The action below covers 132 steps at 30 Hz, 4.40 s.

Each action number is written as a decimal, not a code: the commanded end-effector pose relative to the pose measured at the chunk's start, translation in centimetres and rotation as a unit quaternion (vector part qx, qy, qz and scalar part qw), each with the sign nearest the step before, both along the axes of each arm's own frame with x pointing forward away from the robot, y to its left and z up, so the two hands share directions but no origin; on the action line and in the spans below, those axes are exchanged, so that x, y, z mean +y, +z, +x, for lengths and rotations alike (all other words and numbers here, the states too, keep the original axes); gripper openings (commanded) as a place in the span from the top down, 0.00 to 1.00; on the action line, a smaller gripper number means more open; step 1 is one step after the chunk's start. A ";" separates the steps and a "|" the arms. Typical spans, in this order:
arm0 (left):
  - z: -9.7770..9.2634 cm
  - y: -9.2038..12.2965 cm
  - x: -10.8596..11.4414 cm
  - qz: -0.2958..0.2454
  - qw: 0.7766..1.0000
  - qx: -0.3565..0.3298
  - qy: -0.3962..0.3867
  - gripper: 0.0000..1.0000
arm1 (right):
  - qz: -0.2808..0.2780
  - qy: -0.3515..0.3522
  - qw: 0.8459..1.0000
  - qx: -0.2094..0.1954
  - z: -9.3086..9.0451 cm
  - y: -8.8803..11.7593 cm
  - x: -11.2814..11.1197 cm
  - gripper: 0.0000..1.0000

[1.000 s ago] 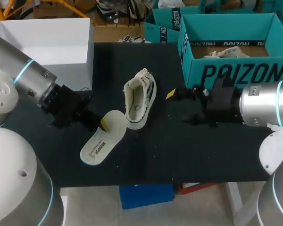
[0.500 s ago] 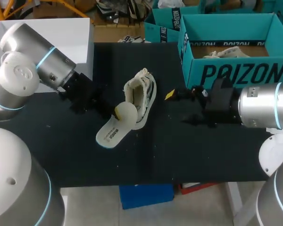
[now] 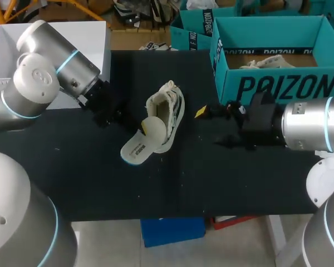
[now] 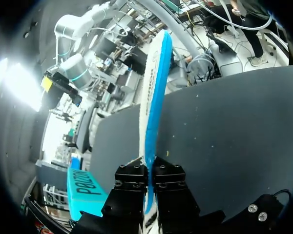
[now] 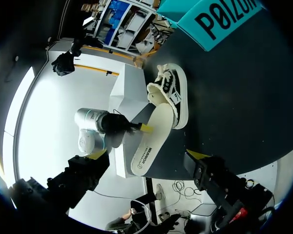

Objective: Take the shoe out of the shoebox, open the shoe tongue, remove and reinsert the insole, then place the shoe into the shoebox

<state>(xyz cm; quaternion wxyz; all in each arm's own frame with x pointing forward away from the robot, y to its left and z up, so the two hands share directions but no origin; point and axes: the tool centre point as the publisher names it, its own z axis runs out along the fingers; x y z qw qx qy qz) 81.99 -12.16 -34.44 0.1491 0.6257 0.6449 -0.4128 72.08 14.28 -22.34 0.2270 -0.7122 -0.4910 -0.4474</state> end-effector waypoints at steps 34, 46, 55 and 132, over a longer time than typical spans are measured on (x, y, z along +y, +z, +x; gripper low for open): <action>6.4 -2.4 -3.2 0.065 0.996 -0.062 -0.004 1.00 | 0.000 -0.001 1.000 0.000 0.0 0.0 0.1 0.00; 8.3 -3.7 -3.1 0.079 0.995 -0.057 0.016 1.00 | 0.000 -0.001 1.000 0.000 0.0 0.0 0.1 0.00; 9.9 -3.2 -4.1 0.077 0.995 -0.061 0.027 1.00 | 0.000 -0.001 1.000 0.000 0.0 0.0 0.1 0.00; 6.9 -3.0 -3.0 0.075 0.993 -0.090 -0.010 1.00 | 0.000 -0.001 1.000 0.000 0.0 0.0 0.1 0.00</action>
